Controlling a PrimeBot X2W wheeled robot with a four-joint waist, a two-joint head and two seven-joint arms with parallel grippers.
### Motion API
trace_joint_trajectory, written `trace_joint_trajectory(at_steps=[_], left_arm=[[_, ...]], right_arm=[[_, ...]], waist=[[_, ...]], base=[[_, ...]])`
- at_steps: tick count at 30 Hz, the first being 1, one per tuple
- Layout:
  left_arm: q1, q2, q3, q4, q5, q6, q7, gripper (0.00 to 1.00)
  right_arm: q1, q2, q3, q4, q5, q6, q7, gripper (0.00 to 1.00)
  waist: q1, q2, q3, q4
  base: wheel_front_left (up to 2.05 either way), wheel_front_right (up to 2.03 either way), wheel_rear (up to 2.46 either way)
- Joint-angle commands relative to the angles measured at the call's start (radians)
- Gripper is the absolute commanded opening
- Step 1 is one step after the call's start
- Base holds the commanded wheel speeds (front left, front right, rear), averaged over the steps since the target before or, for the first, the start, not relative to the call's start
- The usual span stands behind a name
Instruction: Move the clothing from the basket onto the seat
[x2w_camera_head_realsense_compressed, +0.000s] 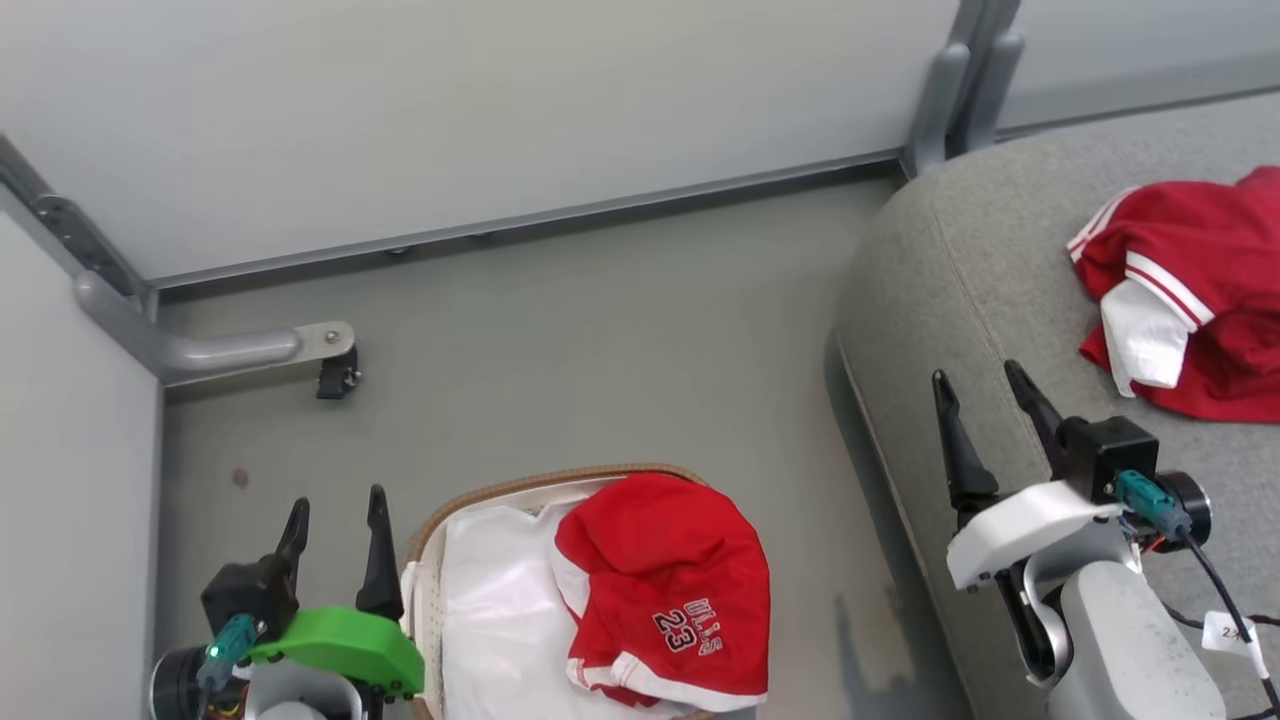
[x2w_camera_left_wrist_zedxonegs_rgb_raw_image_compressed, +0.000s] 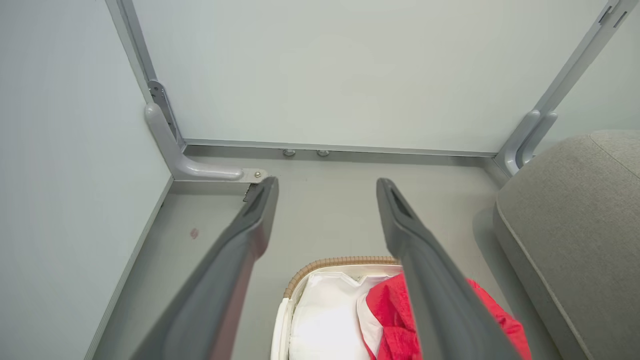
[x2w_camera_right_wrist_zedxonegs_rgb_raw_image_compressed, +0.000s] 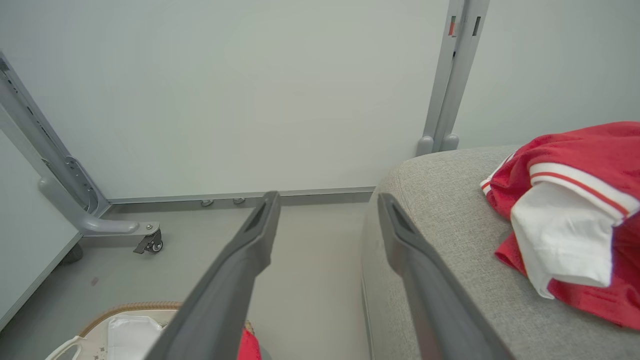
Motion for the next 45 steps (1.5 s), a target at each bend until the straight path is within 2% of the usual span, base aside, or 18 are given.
trace_joint_trajectory(at_steps=[1, 12, 19, 30, 40, 45], left_arm=[[0.023, 0.002, 0.011, 0.001, -0.003, 0.003, -0.001, 1.0], [0.072, 0.002, 0.05, -0.007, -0.002, -0.005, -0.001, 1.0], [0.037, 0.002, -0.001, 0.008, -0.029, -0.02, -0.001, 1.0], [-0.157, 0.003, -0.15, 0.053, -0.083, -0.044, -0.001, 1.0], [-0.374, 0.004, -0.271, 0.187, -0.104, -0.067, -0.001, 1.0], [-0.464, 0.012, -0.363, 0.249, -0.134, -0.07, -0.001, 1.0]], right_arm=[[0.021, -0.002, 0.002, 0.004, 0.0, -0.001, -0.002, 1.0], [0.053, 0.001, 0.021, 0.012, -0.002, -0.001, -0.002, 1.0], [0.029, 0.001, 0.033, -0.001, -0.005, -0.001, -0.002, 1.0], [-0.097, 0.002, 0.054, -0.07, -0.011, -0.001, -0.002, 1.0], [-0.215, 0.002, 0.086, -0.141, 0.011, -0.001, -0.002, 1.0], [-0.268, 0.002, 0.113, -0.173, 0.022, -0.001, -0.002, 1.0]], waist=[[0.0, 0.0, -0.037, 0.038], [0.0, 0.0, -0.054, 0.058], [0.0, 0.0, -0.013, 0.038], [0.0, 0.0, 0.201, -0.043], [0.0, 0.0, 0.398, -0.122], [0.0, 0.0, 0.482, -0.159]], base=[[0.0, 0.0, 0.0], [0.0, 0.0, 0.0], [0.0, 0.0, 0.0], [0.0, 0.0, 0.0], [0.0, 0.0, 0.0], [0.0, 0.0, 0.0]])
